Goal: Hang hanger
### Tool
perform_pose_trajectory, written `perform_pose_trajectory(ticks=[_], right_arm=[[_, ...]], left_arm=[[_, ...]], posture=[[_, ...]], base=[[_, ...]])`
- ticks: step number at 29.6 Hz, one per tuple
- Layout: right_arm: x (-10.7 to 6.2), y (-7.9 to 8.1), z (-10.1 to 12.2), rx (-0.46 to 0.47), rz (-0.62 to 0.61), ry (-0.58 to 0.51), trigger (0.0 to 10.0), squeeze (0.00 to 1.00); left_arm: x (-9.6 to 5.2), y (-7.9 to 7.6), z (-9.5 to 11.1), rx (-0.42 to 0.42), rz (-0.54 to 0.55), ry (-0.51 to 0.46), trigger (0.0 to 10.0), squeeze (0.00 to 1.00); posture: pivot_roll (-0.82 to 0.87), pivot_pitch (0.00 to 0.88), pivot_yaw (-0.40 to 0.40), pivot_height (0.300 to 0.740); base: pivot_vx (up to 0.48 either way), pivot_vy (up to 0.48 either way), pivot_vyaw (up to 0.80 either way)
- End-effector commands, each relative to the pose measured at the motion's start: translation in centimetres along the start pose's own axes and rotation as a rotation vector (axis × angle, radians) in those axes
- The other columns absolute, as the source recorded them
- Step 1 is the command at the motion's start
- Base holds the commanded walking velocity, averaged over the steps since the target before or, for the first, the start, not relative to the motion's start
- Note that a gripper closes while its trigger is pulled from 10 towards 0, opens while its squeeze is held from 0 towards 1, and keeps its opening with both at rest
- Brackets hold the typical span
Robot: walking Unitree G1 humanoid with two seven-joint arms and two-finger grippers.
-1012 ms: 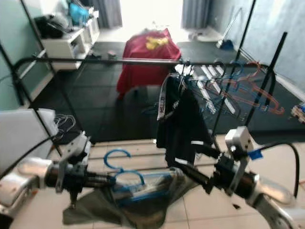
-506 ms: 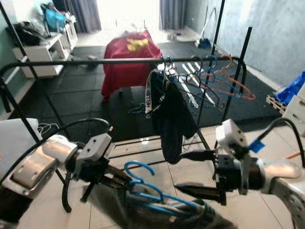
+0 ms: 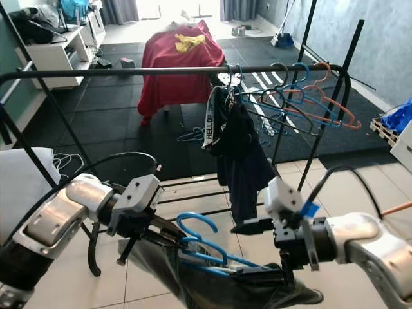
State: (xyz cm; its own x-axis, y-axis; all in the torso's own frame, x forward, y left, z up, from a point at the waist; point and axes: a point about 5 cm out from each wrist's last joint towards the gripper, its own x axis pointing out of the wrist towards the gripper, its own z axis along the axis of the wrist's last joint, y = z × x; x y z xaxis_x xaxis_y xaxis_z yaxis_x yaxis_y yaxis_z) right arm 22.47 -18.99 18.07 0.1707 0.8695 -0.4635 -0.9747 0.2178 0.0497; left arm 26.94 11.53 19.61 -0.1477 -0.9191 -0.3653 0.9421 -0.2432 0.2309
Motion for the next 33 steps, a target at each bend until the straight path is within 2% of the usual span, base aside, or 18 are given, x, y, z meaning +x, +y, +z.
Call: perform_pose_trajectory(ticks=[1,3,4,12,21,22,27,33], right_arm=[[0.4,-0.4,-0.4,-0.013,-0.032,0.018,2.0,0.0],[0.4,-0.4,-0.4,-0.013,-0.032,0.018,2.0,0.0],[0.6,-0.5,-0.4,-0.009,-0.035,0.014,0.0,0.0],[1.0,-0.7,-0.3,-0.018,-0.046,-0.003,0.0,0.0],[0.9,-1.1,-0.4,-0.042,-0.069,-0.002,0.0,0.0],[0.9,-1.1,-0.4,-0.042,-0.071,-0.001,0.0,0.0],[0.9,-1.2,-0.4,-0.048,-0.075,0.001,0.0,0.0],[0.9,-1.2,-0.4,-0.052,-0.075,0.003,0.0,0.0]], left_arm=[[0.3,0.3,0.9,0.031,-0.005,-0.033,10.0,0.0],[0.3,0.3,0.9,0.031,-0.005,-0.033,10.0,0.0],[0.3,0.4,1.0,0.034,-0.003,-0.037,10.0,0.0],[0.4,0.5,1.4,0.048,-0.006,-0.052,10.0,0.0],[1.1,0.4,1.7,0.045,-0.026,-0.114,10.0,0.0],[1.2,0.5,1.8,0.035,-0.027,-0.124,10.0,1.0],[1.2,0.6,1.7,0.015,-0.039,-0.131,10.0,1.0],[0.9,0.9,1.9,0.041,-0.001,-0.138,10.0,1.0]], posture=[[-0.1,0.0,-0.014,0.74],[-0.1,0.0,-0.014,0.74],[-0.1,0.0,-0.014,0.74],[-0.1,0.0,-0.017,0.74],[-0.11,0.0,-0.013,0.74],[-0.11,0.0,-0.013,0.74],[-0.1,0.0,-0.015,0.74],[-0.11,0.0,-0.015,0.74]], base=[[0.0,0.0,0.0],[0.0,0.0,0.0],[0.0,0.0,0.0],[0.0,0.0,0.0],[0.0,0.0,0.0],[0.0,0.0,0.0],[0.0,0.0,0.0],[0.0,0.0,0.0]])
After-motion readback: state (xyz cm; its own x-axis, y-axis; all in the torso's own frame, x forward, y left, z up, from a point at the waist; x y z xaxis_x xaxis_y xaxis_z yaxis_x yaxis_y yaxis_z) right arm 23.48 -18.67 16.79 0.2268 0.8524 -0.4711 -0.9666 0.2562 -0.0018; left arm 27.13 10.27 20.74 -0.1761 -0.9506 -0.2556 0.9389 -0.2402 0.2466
